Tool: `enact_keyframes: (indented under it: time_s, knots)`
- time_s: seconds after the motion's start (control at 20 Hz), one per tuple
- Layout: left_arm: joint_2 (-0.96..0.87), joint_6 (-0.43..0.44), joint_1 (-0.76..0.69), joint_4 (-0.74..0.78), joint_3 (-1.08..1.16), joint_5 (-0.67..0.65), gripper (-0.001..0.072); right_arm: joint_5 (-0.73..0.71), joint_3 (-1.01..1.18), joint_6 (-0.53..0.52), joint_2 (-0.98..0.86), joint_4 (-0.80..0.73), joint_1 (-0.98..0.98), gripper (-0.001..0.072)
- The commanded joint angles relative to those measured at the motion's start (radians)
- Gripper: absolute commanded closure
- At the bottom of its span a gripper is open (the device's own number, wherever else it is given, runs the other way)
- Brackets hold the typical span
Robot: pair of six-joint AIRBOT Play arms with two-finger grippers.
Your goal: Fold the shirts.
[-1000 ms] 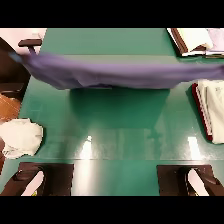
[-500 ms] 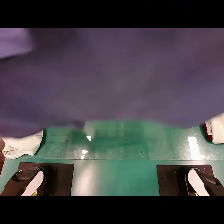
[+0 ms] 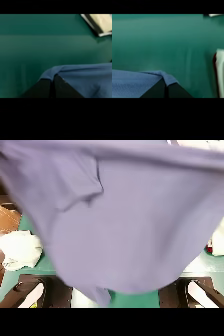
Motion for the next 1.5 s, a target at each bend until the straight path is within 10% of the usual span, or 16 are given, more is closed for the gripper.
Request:
enact_keyframes:
  time_s: [0.0, 0.3, 0.6, 0.95, 1.25, 1.3, 1.35, 1.4, 1.45]
  knots:
    - [-0.147, 0.048, -0.006, -0.007, -0.242, 0.018, 0.0686, -0.005, -0.175, 0.005, -0.148, 0.005, 0.005, 0.0695]
    - [-0.525, 0.104, -0.086, -0.010, -0.227, 0.310, 0.0686, -0.202, -0.185, 0.004, -0.518, 0.004, 0.122, 0.0695]
    - [-0.700, 0.103, -0.087, 0.039, 0.018, 0.335, 0.0685, -0.228, 0.144, 0.004, -0.777, 0.008, 0.145, 0.0695]
    - [-0.694, 0.112, -0.060, 0.114, -0.014, -0.035, 0.0685, -0.113, 0.050, -0.056, -0.713, -0.108, 0.162, 0.0695]
    - [-0.694, 0.121, -0.069, 0.070, -0.263, 0.016, 0.0683, -0.218, -0.254, -0.056, -0.597, -0.098, 0.164, 0.0694]
    - [-0.694, 0.121, -0.069, 0.070, -0.276, 0.019, 0.0650, -0.221, -0.277, -0.055, -0.589, -0.090, 0.164, 0.0691]
    - [-0.694, 0.121, -0.069, 0.065, -0.281, 0.019, 0.0374, -0.212, -0.290, -0.055, -0.585, -0.074, 0.164, 0.0600]
    - [-0.690, 0.119, -0.069, 0.061, -0.280, 0.020, 0.0211, -0.205, -0.291, -0.055, -0.585, -0.056, 0.164, 0.0355]
    - [-0.679, 0.118, -0.069, 0.062, -0.280, 0.020, 0.0213, -0.192, -0.291, -0.055, -0.581, -0.033, 0.161, 0.0269]
